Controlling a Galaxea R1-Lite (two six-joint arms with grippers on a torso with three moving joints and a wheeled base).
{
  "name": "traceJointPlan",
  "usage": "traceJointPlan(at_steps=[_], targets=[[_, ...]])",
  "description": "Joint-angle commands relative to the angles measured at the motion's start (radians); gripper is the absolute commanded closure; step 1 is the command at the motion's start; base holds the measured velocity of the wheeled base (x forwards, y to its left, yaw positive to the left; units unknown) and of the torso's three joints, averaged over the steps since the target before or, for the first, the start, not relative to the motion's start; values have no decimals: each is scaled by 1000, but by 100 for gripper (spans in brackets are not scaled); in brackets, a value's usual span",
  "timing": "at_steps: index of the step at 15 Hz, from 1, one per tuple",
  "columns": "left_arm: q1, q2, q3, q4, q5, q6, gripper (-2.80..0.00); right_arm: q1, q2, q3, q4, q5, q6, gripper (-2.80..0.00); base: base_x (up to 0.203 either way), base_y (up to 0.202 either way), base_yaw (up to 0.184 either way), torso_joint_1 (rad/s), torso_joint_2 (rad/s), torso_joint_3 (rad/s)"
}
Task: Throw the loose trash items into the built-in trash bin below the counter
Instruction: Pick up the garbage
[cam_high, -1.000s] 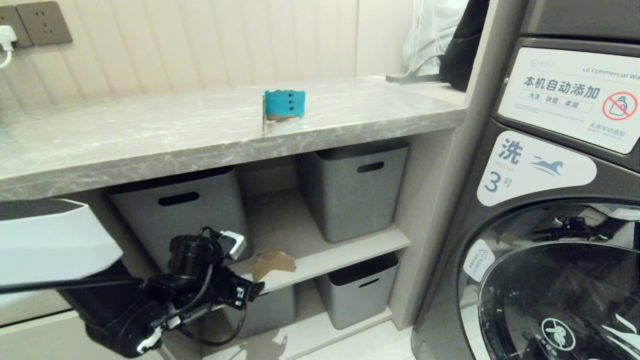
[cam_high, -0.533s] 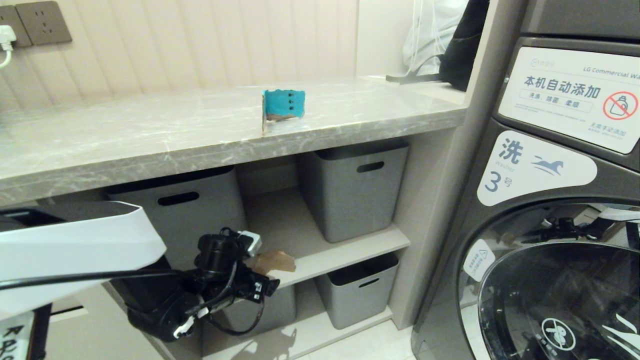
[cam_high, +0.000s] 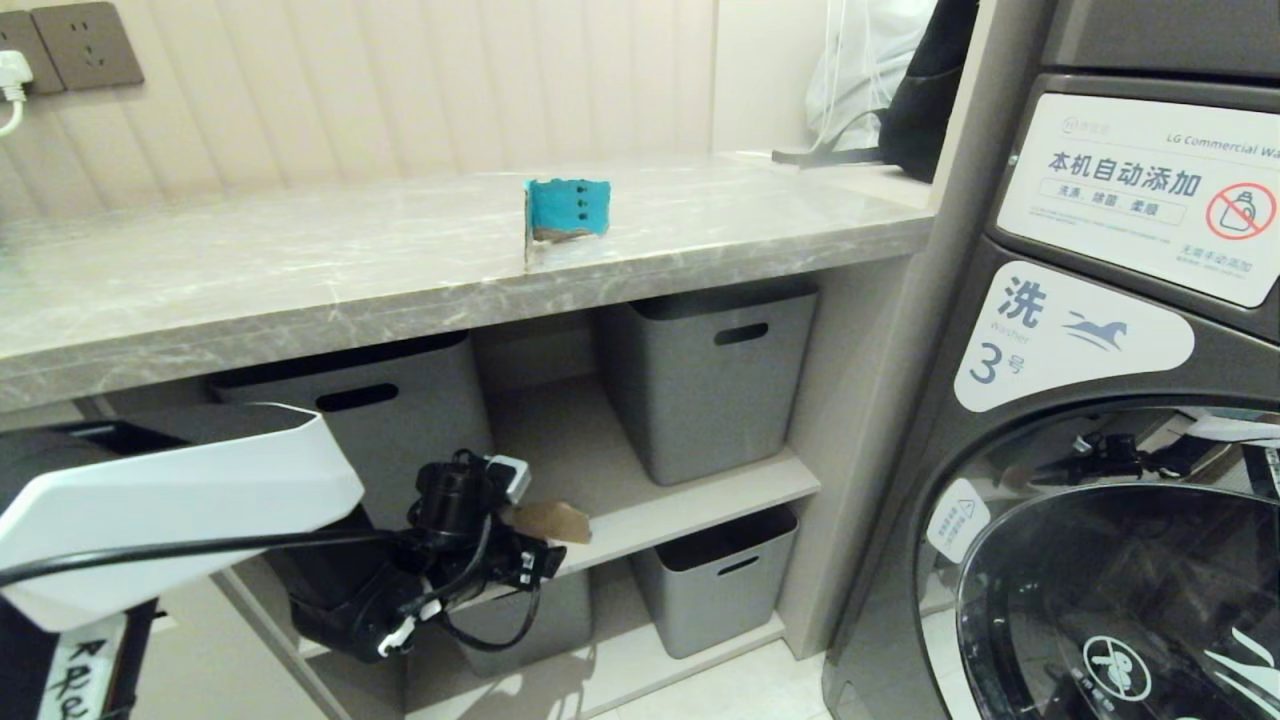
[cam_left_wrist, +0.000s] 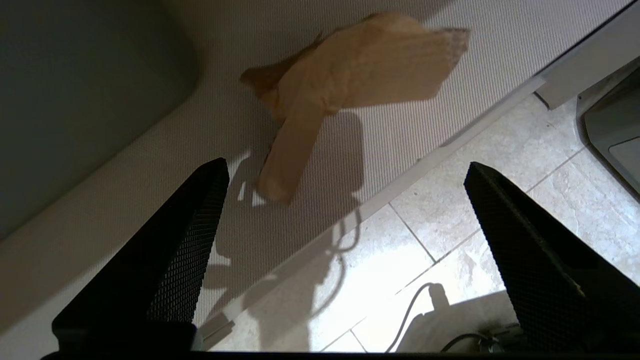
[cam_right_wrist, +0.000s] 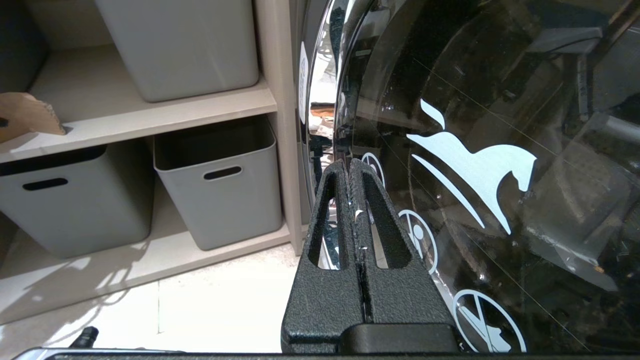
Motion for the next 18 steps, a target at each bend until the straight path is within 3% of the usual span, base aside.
traceJointPlan(at_steps=[1, 9, 10, 18], targets=[[5, 28, -25, 2, 1, 0, -280, 0, 0, 0, 0, 0, 0, 0, 0, 0, 0, 0, 0, 0], [18, 76, -111, 47, -1, -15, -280, 0, 0, 0, 0, 0, 0, 0, 0, 0, 0, 0, 0, 0], [18, 80, -116, 47, -1, -15, 0, 0, 0, 0, 0, 0, 0, 0, 0, 0, 0, 0, 0, 0], [23, 126, -180, 47, -1, -15, 0, 0, 0, 0, 0, 0, 0, 0, 0, 0, 0, 0, 0, 0]])
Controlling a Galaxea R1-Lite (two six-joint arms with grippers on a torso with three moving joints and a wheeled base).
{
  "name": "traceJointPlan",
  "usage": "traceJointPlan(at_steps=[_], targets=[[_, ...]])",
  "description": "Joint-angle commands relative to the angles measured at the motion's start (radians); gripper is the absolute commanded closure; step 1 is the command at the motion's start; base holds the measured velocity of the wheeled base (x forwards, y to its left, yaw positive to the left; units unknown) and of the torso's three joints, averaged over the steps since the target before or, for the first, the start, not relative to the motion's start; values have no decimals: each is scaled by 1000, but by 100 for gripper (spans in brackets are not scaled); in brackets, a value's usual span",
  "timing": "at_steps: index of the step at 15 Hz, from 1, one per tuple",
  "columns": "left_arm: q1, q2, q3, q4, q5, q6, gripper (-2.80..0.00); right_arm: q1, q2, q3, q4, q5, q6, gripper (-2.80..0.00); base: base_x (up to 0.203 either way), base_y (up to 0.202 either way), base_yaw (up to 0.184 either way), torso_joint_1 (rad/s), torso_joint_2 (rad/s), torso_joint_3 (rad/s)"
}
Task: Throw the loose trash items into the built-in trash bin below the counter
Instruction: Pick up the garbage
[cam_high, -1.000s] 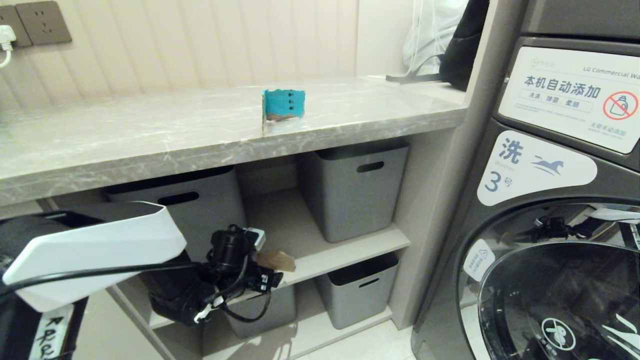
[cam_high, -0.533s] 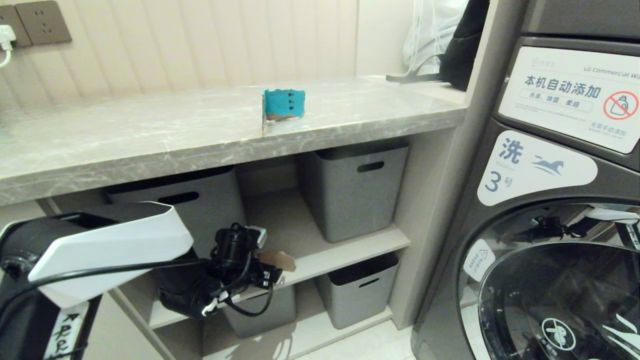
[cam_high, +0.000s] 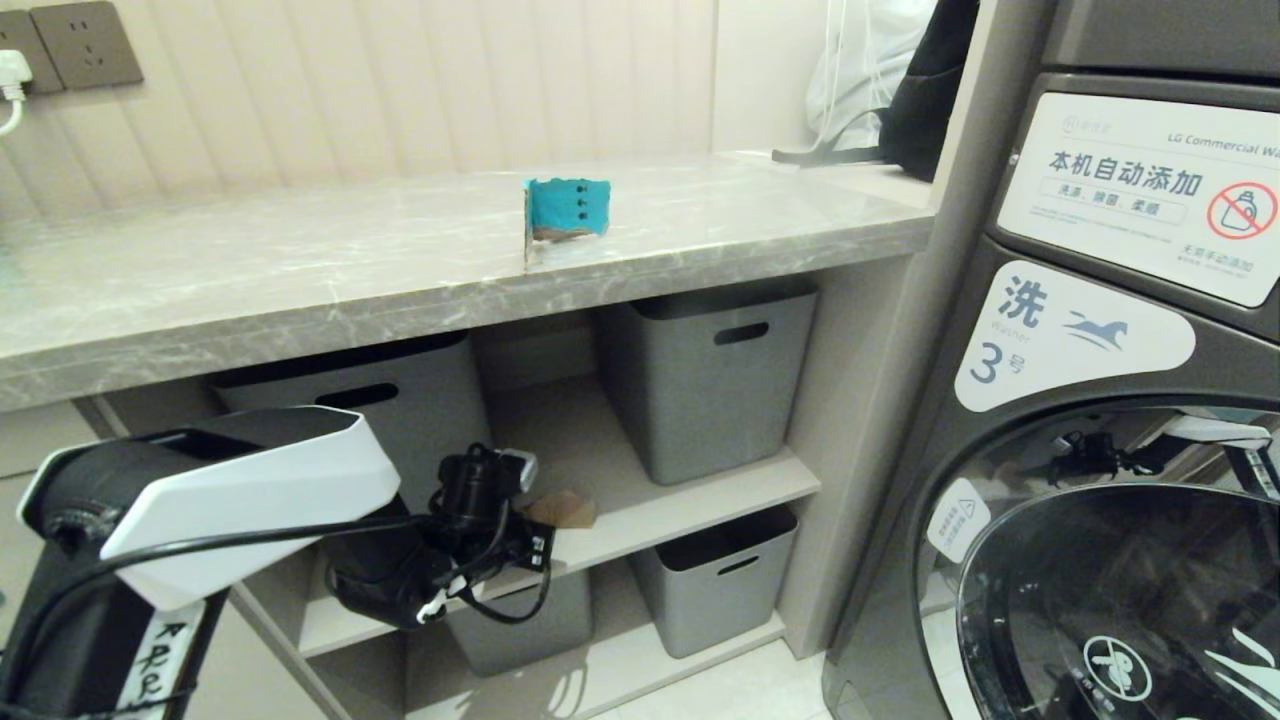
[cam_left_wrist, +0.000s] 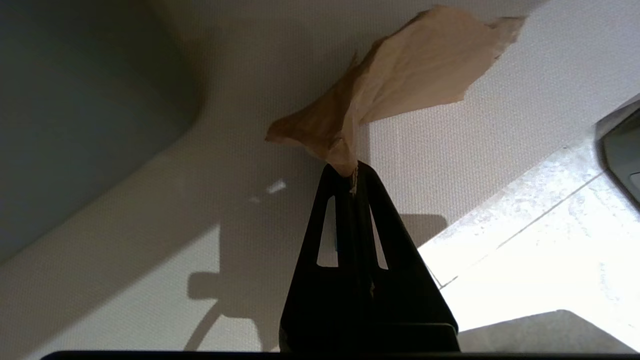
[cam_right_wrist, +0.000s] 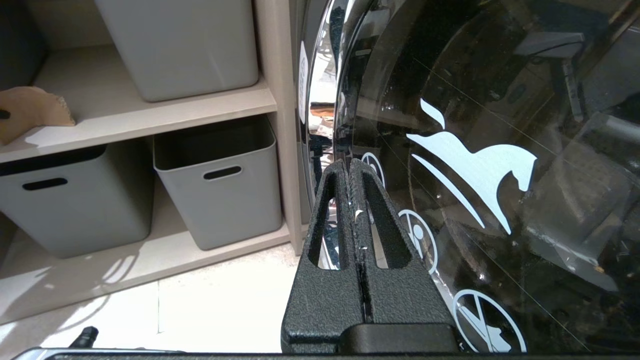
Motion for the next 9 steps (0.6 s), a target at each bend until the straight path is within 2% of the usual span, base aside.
traceJointPlan(at_steps=[1, 5, 7, 9], targets=[[0, 7, -9, -5, 2, 2, 0, 0, 0, 0, 0, 0, 0, 0, 0, 0, 0, 0, 0, 0], [-1, -27, 20, -5, 4, 2, 0, 0, 0, 0, 0, 0, 0, 0, 0, 0, 0, 0, 0, 0], [-9, -129, 95, -6, 1, 1, 0, 0, 0, 0, 0, 0, 0, 0, 0, 0, 0, 0, 0, 0], [-33, -301, 201, -5, 1, 2, 0, 0, 0, 0, 0, 0, 0, 0, 0, 0, 0, 0, 0, 0]])
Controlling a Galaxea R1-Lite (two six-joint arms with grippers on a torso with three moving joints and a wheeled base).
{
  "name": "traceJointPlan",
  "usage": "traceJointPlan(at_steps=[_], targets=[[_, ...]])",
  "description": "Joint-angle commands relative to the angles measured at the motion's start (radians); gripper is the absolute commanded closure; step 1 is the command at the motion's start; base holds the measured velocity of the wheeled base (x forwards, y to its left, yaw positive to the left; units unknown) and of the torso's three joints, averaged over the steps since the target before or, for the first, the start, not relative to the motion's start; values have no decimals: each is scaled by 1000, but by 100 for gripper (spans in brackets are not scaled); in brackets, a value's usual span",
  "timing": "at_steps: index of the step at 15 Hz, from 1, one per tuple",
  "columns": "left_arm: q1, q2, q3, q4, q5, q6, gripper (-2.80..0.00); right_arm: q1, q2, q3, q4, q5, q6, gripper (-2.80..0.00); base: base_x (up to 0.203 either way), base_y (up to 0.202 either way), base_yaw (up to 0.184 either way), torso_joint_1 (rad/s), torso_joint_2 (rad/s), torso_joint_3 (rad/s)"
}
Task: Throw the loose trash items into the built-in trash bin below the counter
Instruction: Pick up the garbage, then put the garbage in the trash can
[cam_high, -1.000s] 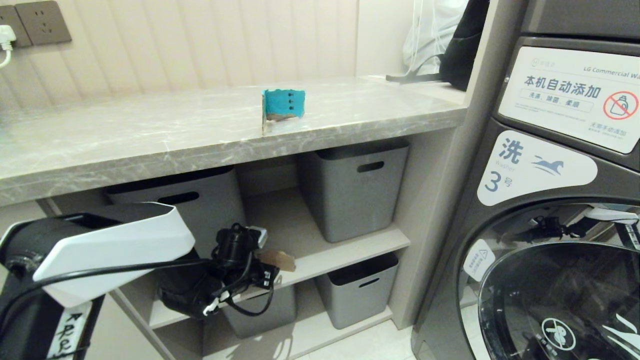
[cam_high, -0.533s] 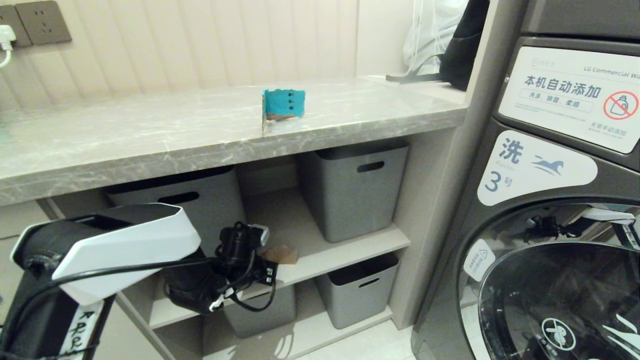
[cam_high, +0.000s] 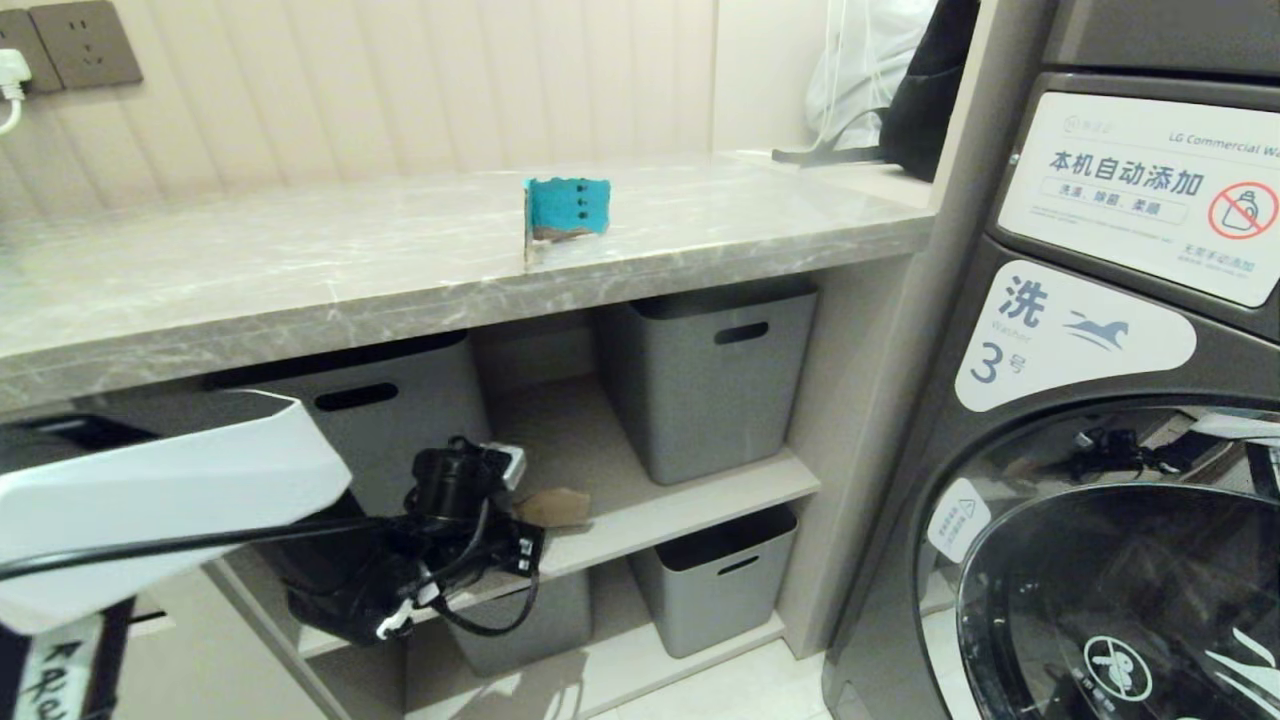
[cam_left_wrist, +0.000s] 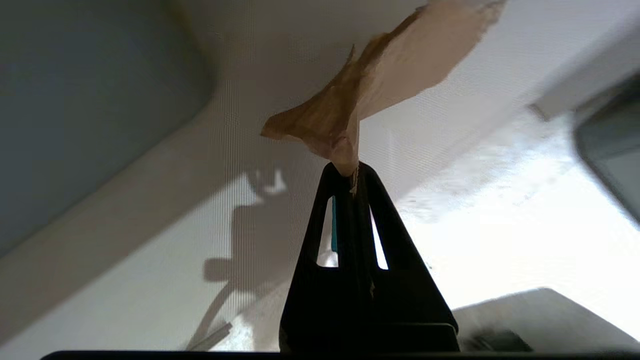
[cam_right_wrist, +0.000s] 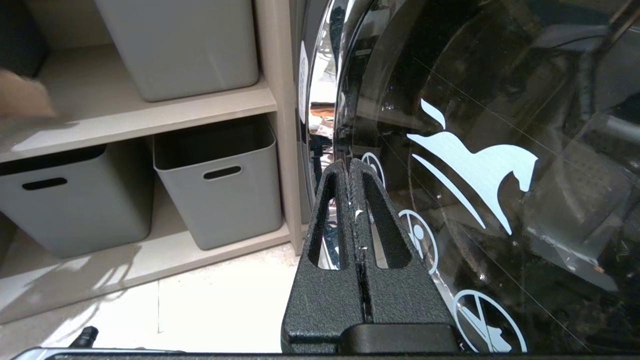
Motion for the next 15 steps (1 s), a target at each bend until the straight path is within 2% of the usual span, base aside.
traceJointPlan(at_steps=[1, 7, 9, 12, 15], targets=[[-21, -221, 98, -6, 0, 2, 0, 0, 0, 0, 0, 0, 0, 0, 0, 0, 0, 0, 0, 0], [-41, -791, 454, -5, 0, 23, 0, 0, 0, 0, 0, 1, 0, 0, 0, 0, 0, 0, 0, 0], [-8, -954, 569, -3, -1, 74, 0, 0, 0, 0, 0, 0, 0, 0, 0, 0, 0, 0, 0, 0], [125, -1164, 699, 20, -13, 182, 0, 0, 0, 0, 0, 0, 0, 0, 0, 0, 0, 0, 0, 0], [365, -1293, 726, 90, -39, 219, 0, 0, 0, 0, 0, 0, 0, 0, 0, 0, 0, 0, 0, 0]])
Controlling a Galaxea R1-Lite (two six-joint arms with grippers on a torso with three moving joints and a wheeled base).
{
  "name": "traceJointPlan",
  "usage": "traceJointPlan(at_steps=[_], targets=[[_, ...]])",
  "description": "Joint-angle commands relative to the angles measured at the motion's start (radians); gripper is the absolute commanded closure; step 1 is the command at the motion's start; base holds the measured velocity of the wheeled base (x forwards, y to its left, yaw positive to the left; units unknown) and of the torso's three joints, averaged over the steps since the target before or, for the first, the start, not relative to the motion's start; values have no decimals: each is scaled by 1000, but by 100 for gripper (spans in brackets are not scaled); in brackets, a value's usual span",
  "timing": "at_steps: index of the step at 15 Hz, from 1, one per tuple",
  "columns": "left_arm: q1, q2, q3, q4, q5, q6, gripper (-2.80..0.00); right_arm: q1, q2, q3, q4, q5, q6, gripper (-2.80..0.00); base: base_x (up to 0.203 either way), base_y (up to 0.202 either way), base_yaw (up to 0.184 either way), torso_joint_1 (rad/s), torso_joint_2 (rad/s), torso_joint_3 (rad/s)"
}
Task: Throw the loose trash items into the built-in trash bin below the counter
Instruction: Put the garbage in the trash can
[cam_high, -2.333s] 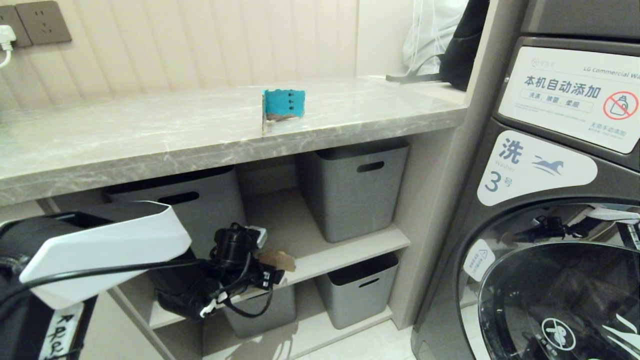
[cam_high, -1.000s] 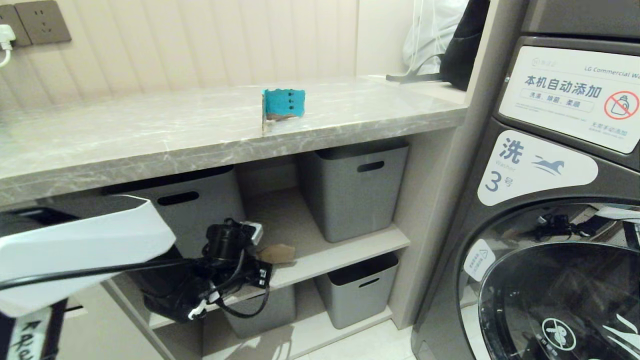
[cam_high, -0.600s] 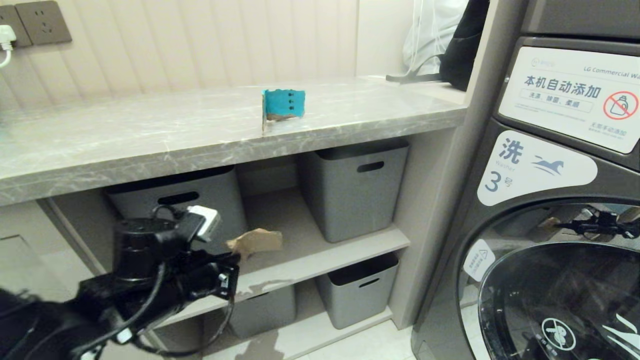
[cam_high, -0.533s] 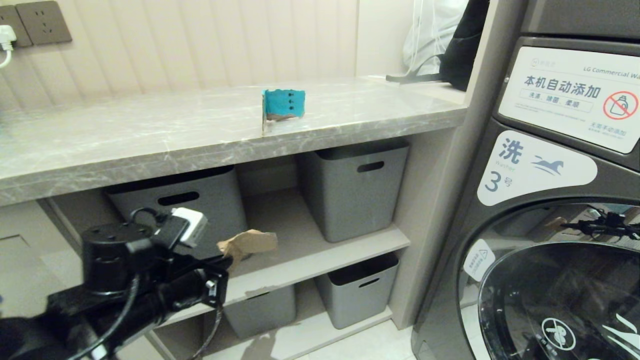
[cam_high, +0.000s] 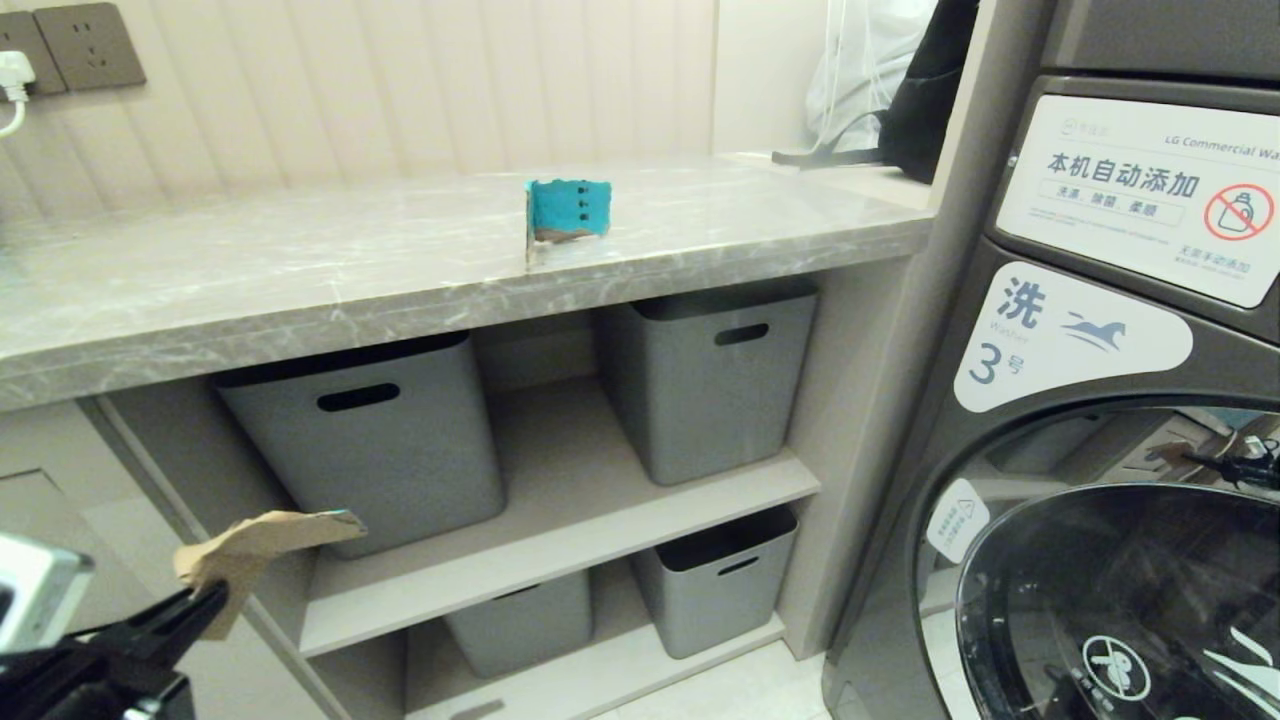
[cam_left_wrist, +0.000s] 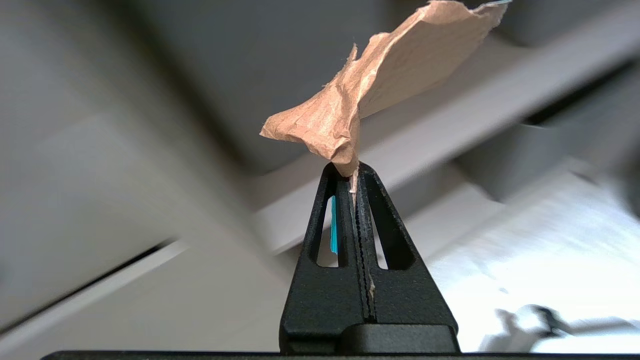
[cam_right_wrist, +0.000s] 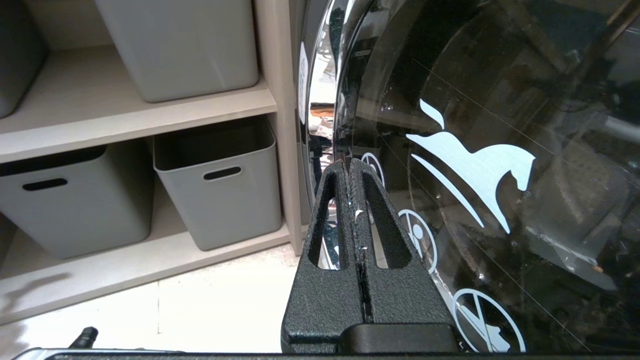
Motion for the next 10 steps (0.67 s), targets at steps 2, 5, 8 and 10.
traceJointPlan(at_steps=[2, 5, 8, 10], targets=[[194, -151, 52, 11, -4, 32, 0, 0, 0, 0, 0, 1, 0, 0, 0, 0, 0, 0, 0, 0], [220, -290, 78, 80, -27, 41, 0, 0, 0, 0, 0, 0, 0, 0, 0, 0, 0, 0, 0, 0], [319, -317, 81, 106, -27, 41, 0, 0, 0, 0, 0, 0, 0, 0, 0, 0, 0, 0, 0, 0], [435, -319, 81, 107, -16, 41, 0, 0, 0, 0, 0, 0, 0, 0, 0, 0, 0, 0, 0, 0]])
